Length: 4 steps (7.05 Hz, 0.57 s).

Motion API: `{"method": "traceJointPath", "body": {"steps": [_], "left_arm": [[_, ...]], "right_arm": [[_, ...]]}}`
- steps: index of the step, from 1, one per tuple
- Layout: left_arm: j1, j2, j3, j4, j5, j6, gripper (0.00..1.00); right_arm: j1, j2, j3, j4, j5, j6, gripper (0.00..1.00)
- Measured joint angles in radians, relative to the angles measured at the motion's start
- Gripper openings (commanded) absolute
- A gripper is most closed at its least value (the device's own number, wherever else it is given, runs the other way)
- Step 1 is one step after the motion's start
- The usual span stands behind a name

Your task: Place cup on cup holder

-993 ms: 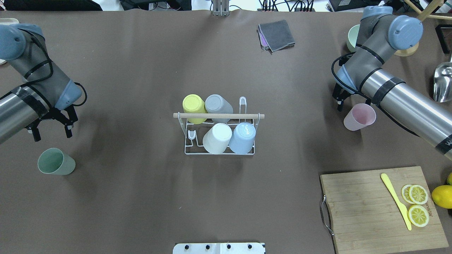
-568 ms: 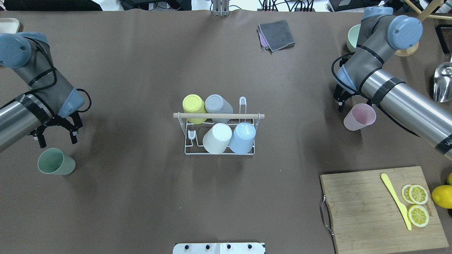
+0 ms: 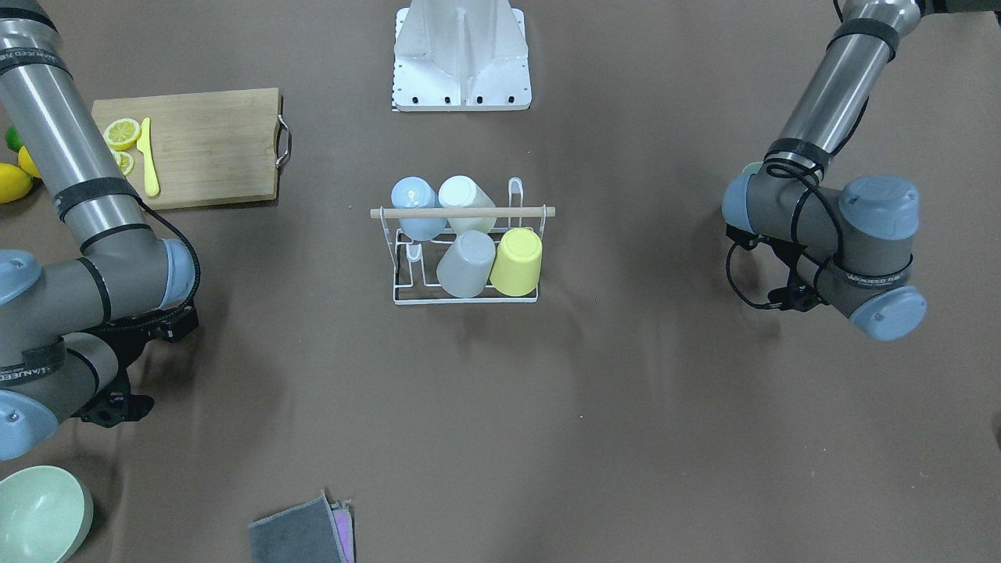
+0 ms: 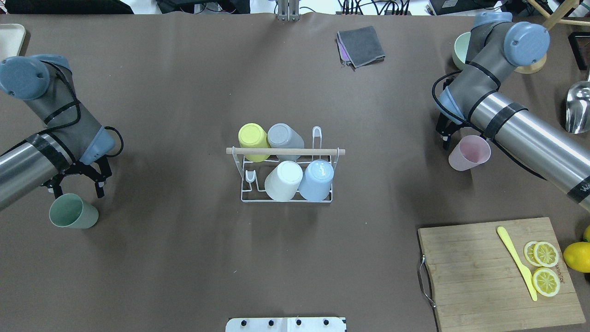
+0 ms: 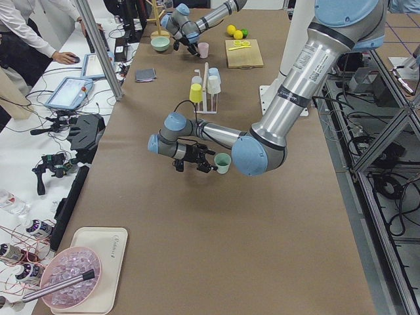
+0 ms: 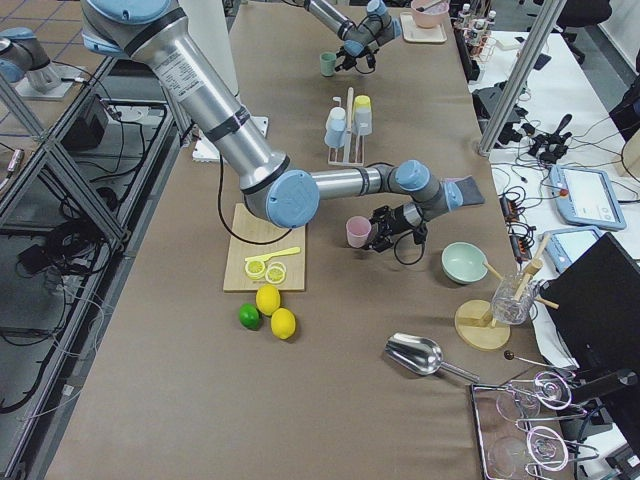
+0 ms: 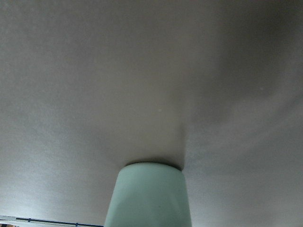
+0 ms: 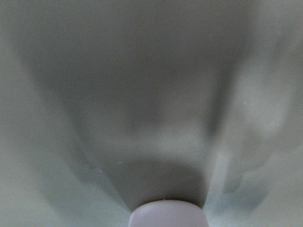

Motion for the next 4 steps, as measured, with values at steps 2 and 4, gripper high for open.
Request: {"method": "traceJointPath", "body": {"steps": [2,4], "left_arm": [[0.01,0.037,-0.034,0.001,0.0,0.0,0.98],[0.023,0.065,-0.057,0.001,0.0,0.0,0.96]], "right_arm": [[-0.006,-0.001,-0.003,-0.006,0.0,-0.002,0.92],[-0.009,-0.001,-0.008,-0.021,0.002,-0.01,0.89]]}}
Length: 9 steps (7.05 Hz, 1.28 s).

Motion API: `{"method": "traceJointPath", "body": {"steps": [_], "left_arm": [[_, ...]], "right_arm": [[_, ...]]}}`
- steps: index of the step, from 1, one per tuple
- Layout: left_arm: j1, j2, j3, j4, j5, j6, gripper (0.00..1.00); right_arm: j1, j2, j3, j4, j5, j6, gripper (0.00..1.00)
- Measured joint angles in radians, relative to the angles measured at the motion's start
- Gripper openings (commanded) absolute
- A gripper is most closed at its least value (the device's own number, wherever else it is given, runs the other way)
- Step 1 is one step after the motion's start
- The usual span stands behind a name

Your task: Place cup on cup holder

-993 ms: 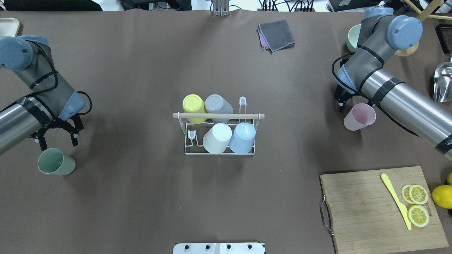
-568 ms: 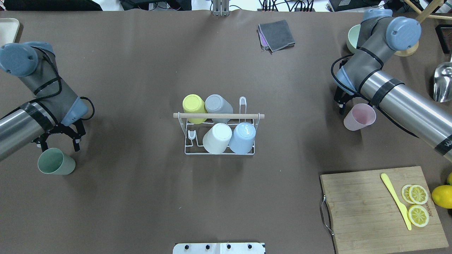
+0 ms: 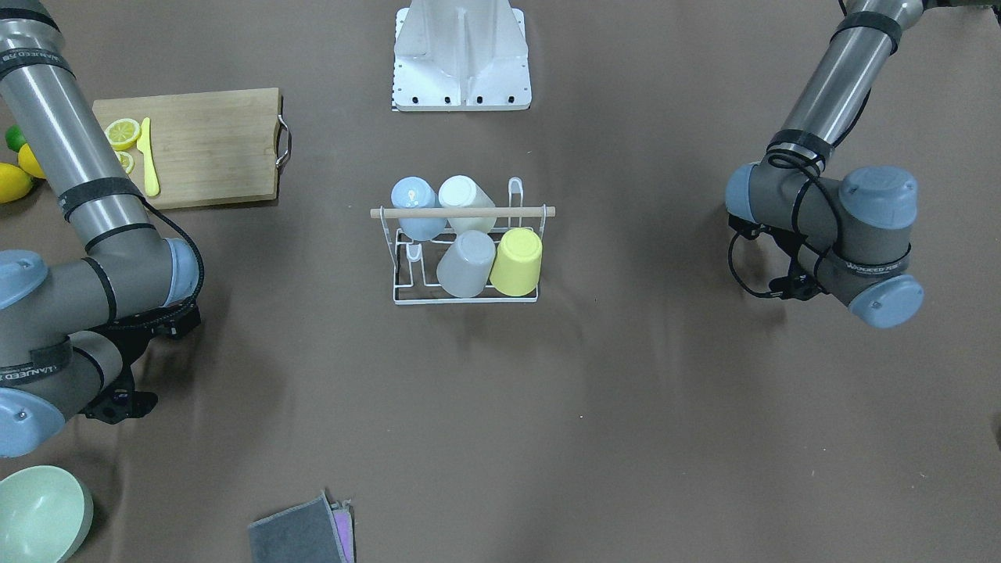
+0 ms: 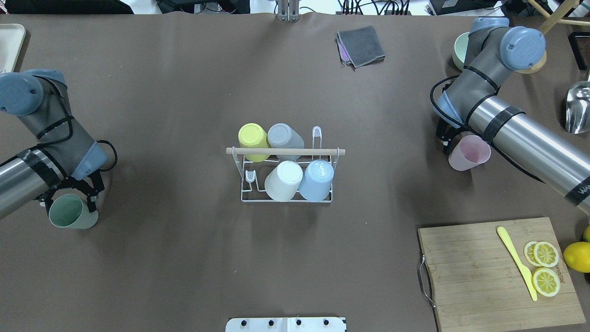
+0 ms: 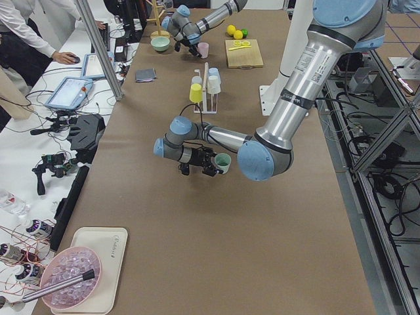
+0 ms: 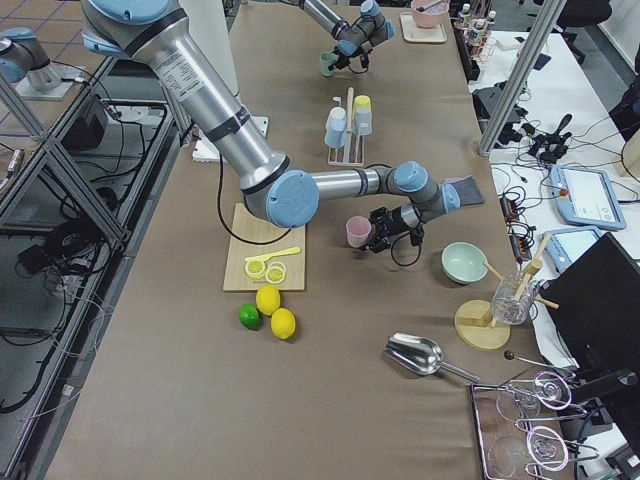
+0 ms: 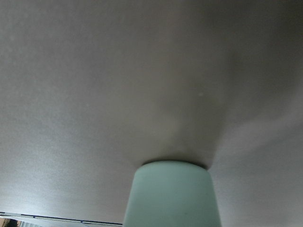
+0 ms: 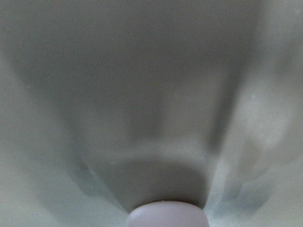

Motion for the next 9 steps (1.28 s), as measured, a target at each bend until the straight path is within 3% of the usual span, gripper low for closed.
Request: {"method": "traceJointPath", "body": {"steps": [1,2,3,4,9], "left_arm": [[0.008,0.004,-0.003,-0.001,-0.004,-0.001,0.62],[0.015,0.006,-0.004,-0.003,-0.014,-0.002,0.42],[0.021,0.006,-0.004,-0.005,-0.027,-0.002,0.09],[0.024,0.007,-0.004,-0.008,-0.034,-0.001,0.0],[0.037,0.007,0.0,-0.018,-0.056,-0.009,0.0]], "right_arm": [[-0.001,0.0,-0.001,-0.01,0.004,-0.004,0.85],[-0.002,0.0,-0.001,-0.018,0.008,-0.01,0.79],[-0.003,-0.001,-0.001,-0.024,0.011,-0.017,0.68],[-0.004,-0.002,-0.002,-0.029,0.013,-0.026,0.48],[0.0,0.0,0.004,-0.059,0.031,-0.076,0.46]]}}
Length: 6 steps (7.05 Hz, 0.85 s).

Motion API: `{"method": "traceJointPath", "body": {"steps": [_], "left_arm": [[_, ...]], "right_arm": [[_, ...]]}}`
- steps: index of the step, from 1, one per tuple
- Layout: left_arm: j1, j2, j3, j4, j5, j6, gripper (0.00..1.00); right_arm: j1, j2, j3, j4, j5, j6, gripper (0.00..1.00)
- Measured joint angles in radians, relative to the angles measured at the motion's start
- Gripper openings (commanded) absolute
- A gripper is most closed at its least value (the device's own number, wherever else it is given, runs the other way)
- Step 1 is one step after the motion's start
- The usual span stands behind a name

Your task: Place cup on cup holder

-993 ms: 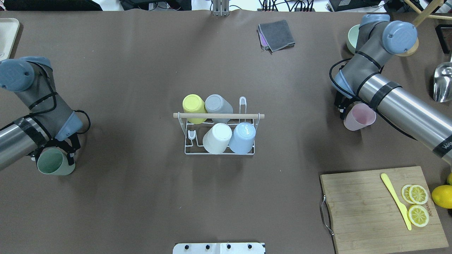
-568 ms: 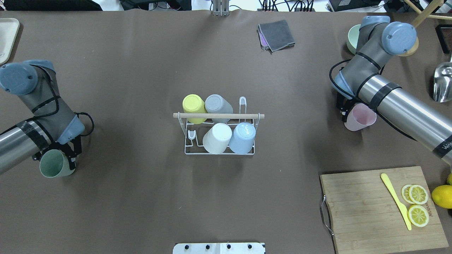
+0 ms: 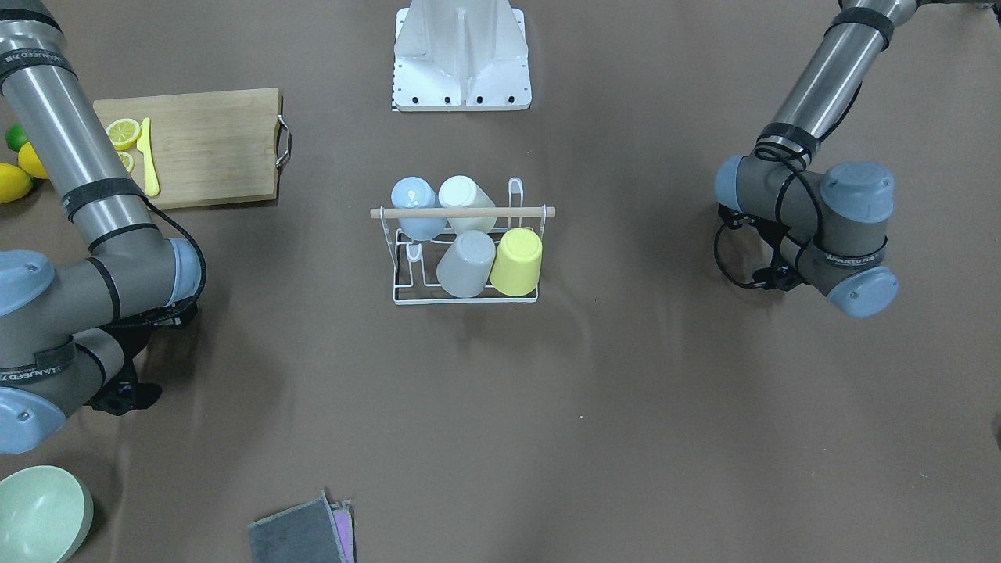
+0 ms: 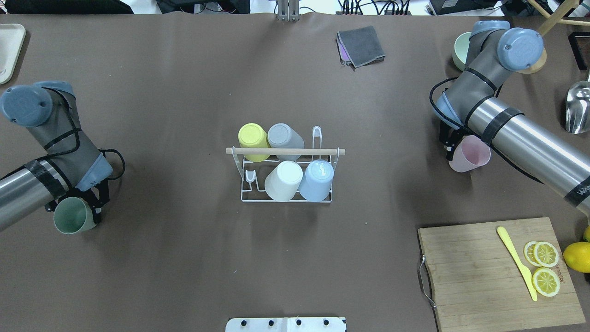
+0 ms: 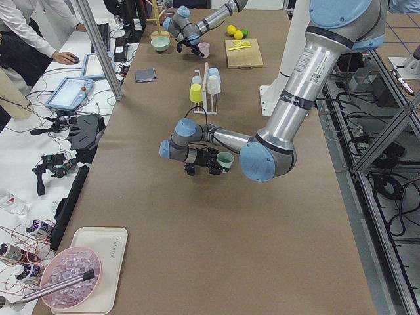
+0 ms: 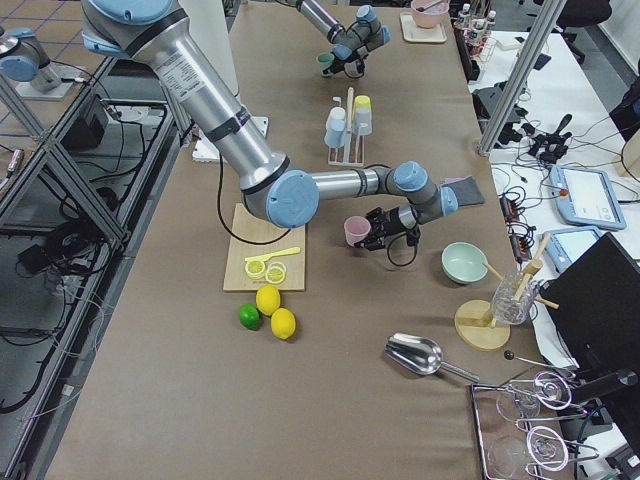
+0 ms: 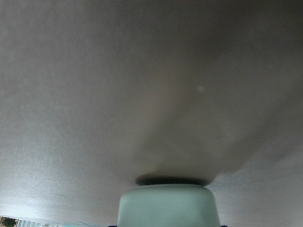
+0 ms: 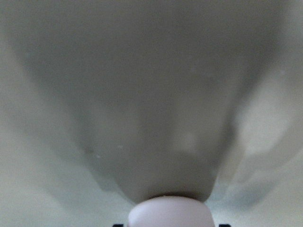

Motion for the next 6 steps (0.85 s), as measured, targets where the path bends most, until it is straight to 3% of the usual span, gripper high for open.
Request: {"method": "traceJointPath", "body": {"steps": [4,6], "left_arm": [[-0.141,0.006,-0.022,-0.041,-0.059,0.005,0.0],[-0.24,0.016,-0.042,-0.109,-0.134,-0.002,0.0]], "right_arm": [[0.054,-0.002,0.13,0.024,0.009,-0.081,0.46],[0.08,-0.003,0.174,0.145,0.025,-0.11,0.44]]}}
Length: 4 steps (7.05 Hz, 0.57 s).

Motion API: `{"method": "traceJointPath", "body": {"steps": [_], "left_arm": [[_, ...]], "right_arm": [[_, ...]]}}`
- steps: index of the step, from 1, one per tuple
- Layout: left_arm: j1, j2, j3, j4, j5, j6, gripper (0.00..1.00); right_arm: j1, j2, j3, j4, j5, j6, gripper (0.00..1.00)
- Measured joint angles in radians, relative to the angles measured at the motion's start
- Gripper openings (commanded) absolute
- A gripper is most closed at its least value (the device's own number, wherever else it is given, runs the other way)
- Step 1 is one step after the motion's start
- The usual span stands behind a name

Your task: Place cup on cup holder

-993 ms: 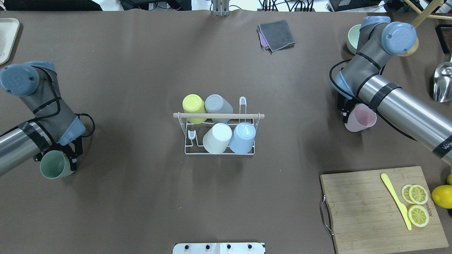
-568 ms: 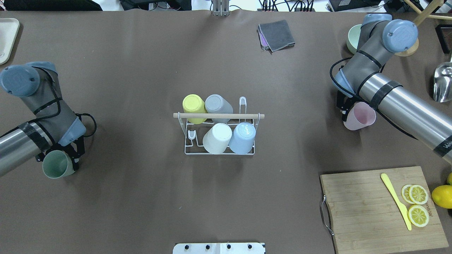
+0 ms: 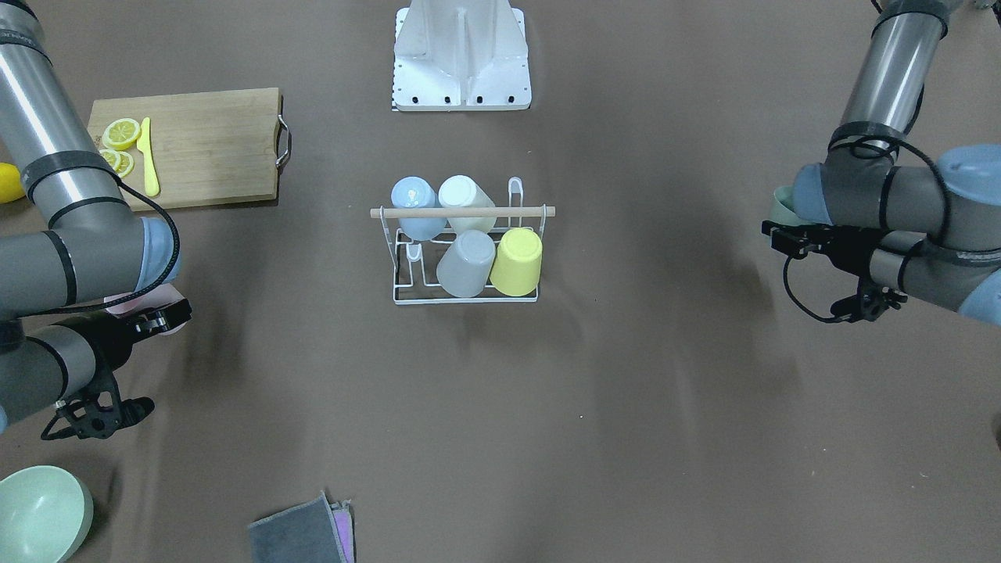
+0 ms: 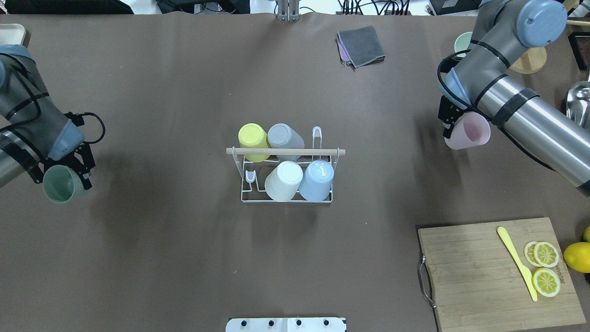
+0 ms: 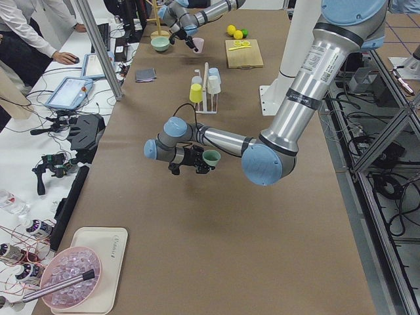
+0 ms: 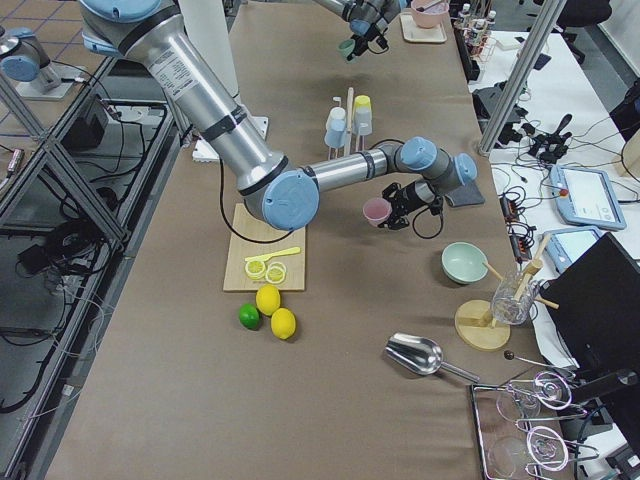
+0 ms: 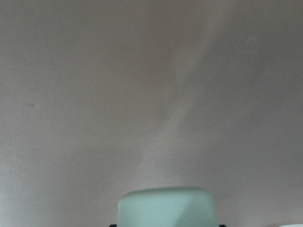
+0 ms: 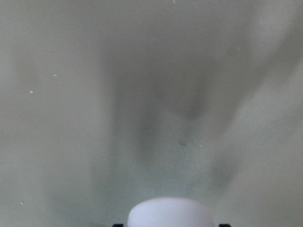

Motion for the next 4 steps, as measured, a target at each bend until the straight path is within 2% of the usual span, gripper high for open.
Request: {"method": "traceJointPath", "body": {"steps": [2,4], "left_arm": [[-0.12,-0.024,-0.026,-0.079,-0.055,-0.045,0.0],[-0.22,-0.057,-0.025,-0.35,-0.061,-0.231,0.0]], "right_arm": [[0.029,0.0,0.013,0.132,0.1,-0.006,0.41],[0.039,-0.008,0.027,0.28,0.232,-0.007,0.42]]}}
